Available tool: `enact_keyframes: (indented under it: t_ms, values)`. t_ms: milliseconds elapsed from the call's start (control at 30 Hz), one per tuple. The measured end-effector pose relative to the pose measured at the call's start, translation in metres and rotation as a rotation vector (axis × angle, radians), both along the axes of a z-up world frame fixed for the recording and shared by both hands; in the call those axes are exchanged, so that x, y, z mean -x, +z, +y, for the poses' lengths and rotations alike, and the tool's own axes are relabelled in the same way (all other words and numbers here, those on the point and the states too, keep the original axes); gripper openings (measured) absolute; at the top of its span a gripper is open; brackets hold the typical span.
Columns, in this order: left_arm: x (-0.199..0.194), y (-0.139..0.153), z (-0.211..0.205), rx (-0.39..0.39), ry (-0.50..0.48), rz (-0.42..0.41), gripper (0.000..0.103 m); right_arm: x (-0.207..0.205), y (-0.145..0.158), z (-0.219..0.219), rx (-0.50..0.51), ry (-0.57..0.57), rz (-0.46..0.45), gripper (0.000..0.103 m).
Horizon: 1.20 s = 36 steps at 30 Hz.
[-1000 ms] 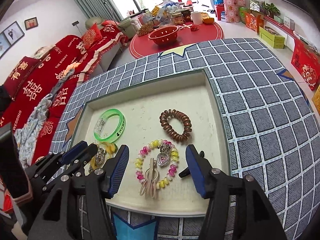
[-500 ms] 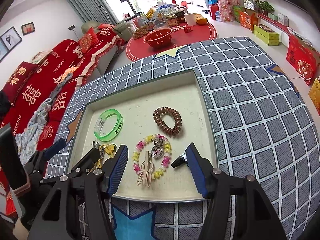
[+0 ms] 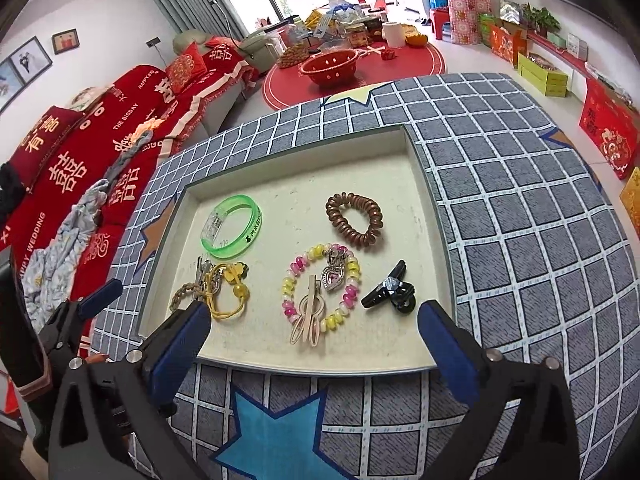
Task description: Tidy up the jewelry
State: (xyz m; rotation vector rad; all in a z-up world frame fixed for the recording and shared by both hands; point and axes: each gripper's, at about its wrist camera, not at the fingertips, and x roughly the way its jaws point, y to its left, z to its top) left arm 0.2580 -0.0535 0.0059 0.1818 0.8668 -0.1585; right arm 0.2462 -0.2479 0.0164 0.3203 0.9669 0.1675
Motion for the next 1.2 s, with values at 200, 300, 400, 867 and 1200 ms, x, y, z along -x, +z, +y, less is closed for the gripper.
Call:
enact_keyframes:
  t_ms: [200,300,400,867,1200]
  values:
    - [0.01,-0.001,0.002,-0.015,0.003,0.012,0.103,0.005,-0.003,0.001,0.006,0.005,0.047,0.103]
    - [0.014,-0.001,0.003,-0.01,0.006,0.022,0.103,0.009,-0.003,0.003,0.024,0.016,0.062,0.103]
    - [0.018,0.0,0.007,0.009,0.012,0.029,0.103,0.013,-0.004,0.007,0.047,0.026,0.068,0.103]
    - [0.062,-0.005,0.03,0.053,0.058,0.033,0.103,0.047,0.001,0.014,0.111,0.001,0.029,0.103]
    - [0.099,-0.006,0.035,0.087,0.1,-0.006,0.103,0.089,-0.005,0.017,0.17,-0.04,-0.03,0.103]
